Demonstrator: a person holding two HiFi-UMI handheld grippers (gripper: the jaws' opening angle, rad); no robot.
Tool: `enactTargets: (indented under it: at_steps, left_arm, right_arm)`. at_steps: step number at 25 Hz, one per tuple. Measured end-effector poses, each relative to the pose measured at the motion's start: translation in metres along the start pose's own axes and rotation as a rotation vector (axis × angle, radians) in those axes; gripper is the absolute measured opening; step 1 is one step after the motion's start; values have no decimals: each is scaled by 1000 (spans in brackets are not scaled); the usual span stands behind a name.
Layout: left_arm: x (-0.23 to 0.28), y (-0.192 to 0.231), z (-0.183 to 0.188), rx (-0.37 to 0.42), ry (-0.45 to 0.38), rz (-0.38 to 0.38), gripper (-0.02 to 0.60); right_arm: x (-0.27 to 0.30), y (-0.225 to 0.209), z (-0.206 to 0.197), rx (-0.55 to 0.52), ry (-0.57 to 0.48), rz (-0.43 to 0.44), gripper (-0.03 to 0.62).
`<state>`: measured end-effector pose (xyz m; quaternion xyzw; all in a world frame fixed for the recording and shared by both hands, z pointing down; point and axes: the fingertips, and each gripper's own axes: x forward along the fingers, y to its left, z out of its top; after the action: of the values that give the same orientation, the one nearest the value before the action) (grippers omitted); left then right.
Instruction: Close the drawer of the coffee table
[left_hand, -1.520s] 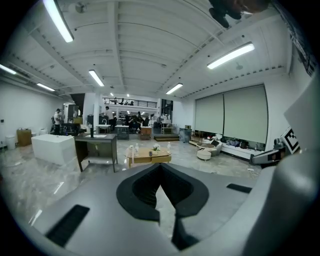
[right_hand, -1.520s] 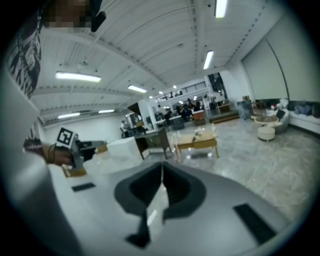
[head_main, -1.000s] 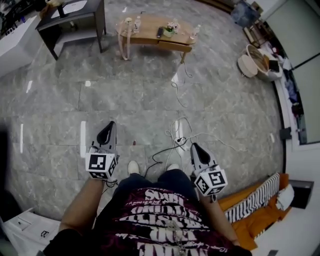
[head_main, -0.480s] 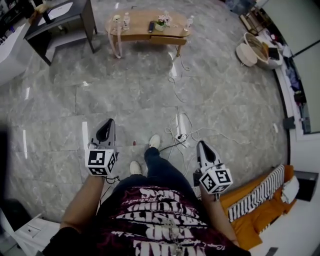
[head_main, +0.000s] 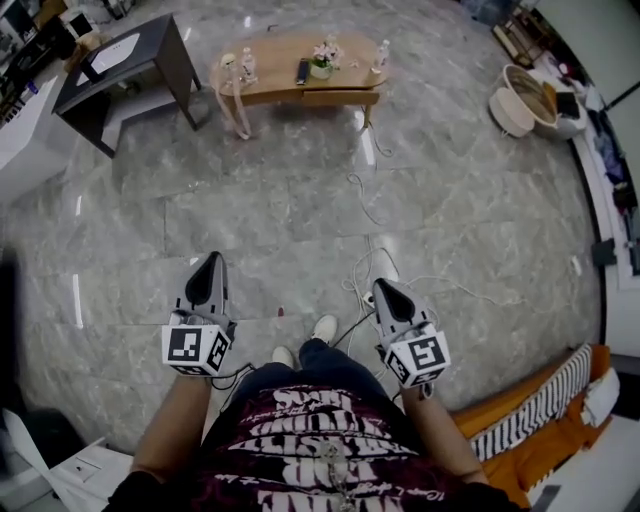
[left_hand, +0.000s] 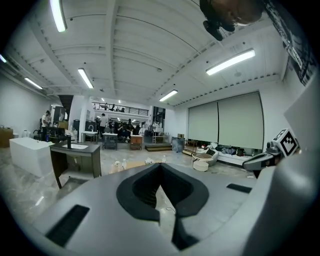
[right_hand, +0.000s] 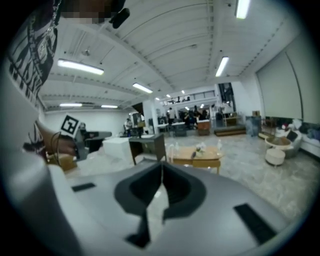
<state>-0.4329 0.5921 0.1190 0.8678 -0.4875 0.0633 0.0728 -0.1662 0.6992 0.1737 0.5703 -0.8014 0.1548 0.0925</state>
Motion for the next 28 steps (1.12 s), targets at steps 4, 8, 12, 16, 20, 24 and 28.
enactTargets:
  at_steps: [4, 8, 12, 16, 20, 24, 28]
  left_arm:
    - [25, -16, 13, -3, -15, 11, 21]
    - [32, -21, 22, -37, -51, 49, 21]
    - [33, -31, 25, -35, -49, 38, 21]
    - [31, -33, 25, -33, -42, 32, 21]
    - [25, -22, 23, -5, -4, 41, 21]
    - [31, -12, 21, 10, 28, 41, 21]
    - [45, -9, 16, 6, 35, 18, 21]
  right_arm:
    - [7, -25, 3, 16, -9, 40, 35]
    - [11, -54, 15, 17, -35, 45, 35]
    - [10, -70, 24, 51, -62, 39, 35]
    - [17, -66, 20, 64, -68, 64, 35]
    - [26, -53, 17, 92, -72, 80, 35]
    - [35, -56, 11, 124, -69, 65, 35]
    - [43, -60, 1, 145, -48, 49, 35]
